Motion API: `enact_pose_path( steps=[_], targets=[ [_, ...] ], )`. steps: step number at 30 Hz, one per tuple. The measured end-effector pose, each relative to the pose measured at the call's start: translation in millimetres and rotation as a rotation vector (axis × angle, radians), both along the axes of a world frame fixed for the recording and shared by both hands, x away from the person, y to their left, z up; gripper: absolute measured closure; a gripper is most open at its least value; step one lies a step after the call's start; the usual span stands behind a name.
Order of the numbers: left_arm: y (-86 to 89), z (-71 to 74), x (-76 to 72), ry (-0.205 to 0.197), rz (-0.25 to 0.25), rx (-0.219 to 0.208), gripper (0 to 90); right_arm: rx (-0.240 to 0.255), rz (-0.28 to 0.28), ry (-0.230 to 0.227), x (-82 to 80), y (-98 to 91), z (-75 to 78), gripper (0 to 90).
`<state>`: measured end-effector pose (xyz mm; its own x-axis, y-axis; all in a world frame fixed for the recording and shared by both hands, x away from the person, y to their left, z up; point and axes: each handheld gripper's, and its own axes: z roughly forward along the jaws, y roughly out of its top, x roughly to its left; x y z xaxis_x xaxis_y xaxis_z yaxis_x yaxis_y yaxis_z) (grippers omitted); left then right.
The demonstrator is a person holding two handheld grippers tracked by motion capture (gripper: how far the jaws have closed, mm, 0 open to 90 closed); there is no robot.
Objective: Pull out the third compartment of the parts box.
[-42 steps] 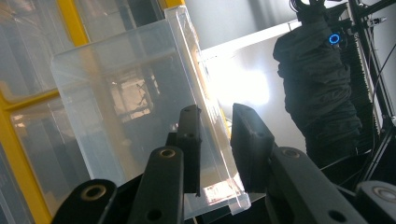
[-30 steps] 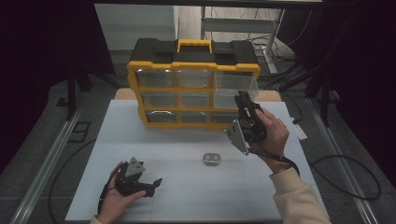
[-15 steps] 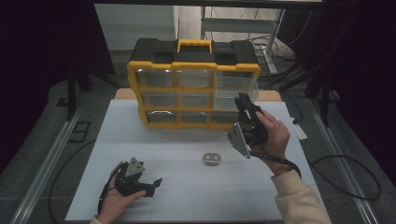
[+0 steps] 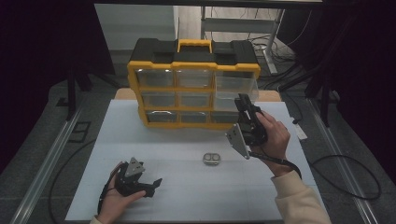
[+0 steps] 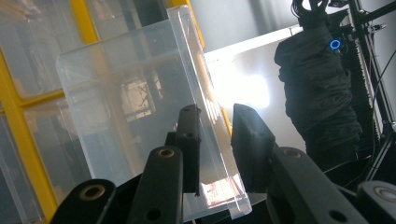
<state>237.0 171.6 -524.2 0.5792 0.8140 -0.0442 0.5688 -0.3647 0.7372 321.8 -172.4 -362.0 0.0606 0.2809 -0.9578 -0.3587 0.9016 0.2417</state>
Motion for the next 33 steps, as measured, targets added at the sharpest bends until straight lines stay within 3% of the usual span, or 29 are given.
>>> enact_pose_path(
  steps=[21,25,33],
  targets=[
    [-0.2,-0.6,0.2,-0.002,0.001,0.005,7.0,0.035,0.017,0.020,1.1,-4.8,-0.1,69.9],
    [-0.7,-0.6,0.2,0.001,-0.001,0.006,7.0,0.061,0.028,0.013,0.0,-5.8,-0.7,56.2],
    [-0.7,-0.5,0.0,-0.001,0.003,0.006,7.1,0.088,0.081,0.065,-7.2,-9.7,-5.3,33.1]
  ],
)
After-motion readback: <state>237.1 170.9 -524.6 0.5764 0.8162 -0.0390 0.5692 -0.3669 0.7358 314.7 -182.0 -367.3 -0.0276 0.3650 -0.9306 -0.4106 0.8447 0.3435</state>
